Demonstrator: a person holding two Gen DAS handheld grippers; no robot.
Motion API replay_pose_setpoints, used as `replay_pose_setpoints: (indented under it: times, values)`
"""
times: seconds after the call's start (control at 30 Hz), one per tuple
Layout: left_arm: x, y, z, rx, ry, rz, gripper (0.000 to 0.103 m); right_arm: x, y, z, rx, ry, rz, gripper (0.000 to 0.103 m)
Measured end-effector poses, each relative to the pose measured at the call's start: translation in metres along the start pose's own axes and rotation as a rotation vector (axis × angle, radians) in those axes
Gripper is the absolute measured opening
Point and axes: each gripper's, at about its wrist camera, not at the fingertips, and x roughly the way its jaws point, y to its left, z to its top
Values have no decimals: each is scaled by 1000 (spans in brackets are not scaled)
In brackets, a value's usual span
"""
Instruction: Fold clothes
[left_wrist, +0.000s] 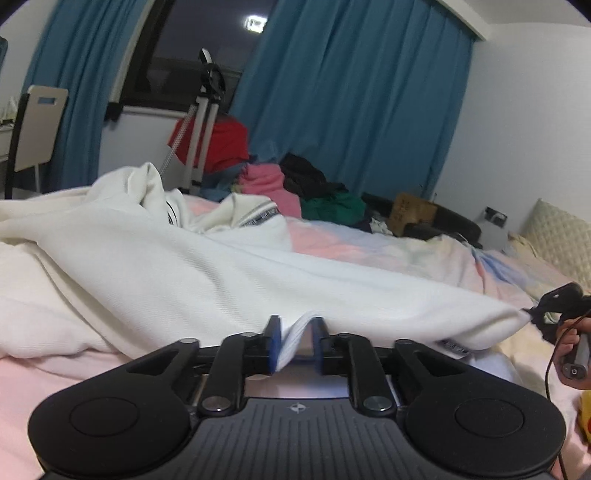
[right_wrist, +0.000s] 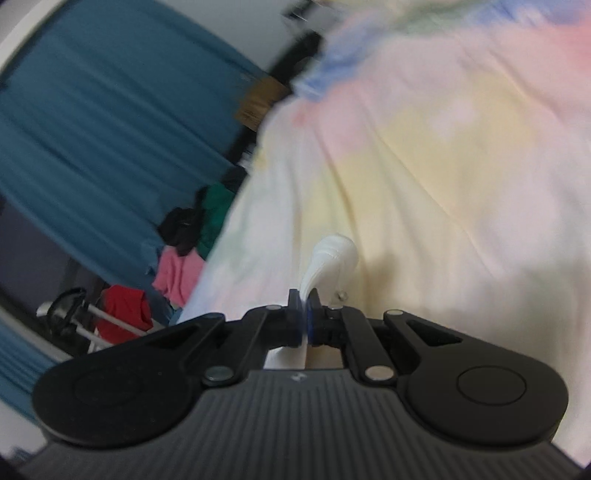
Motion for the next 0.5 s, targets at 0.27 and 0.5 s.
replay_pose_setpoints:
  times: [0.27, 0.5]
  values:
    - [-16, 53, 3, -396, 111, 29, 78, 10, 0, -12, 15, 47, -71, 6]
    - [-15, 176, -36, -1126, -6, 209, 72, 10, 6, -19, 4, 38, -85, 6]
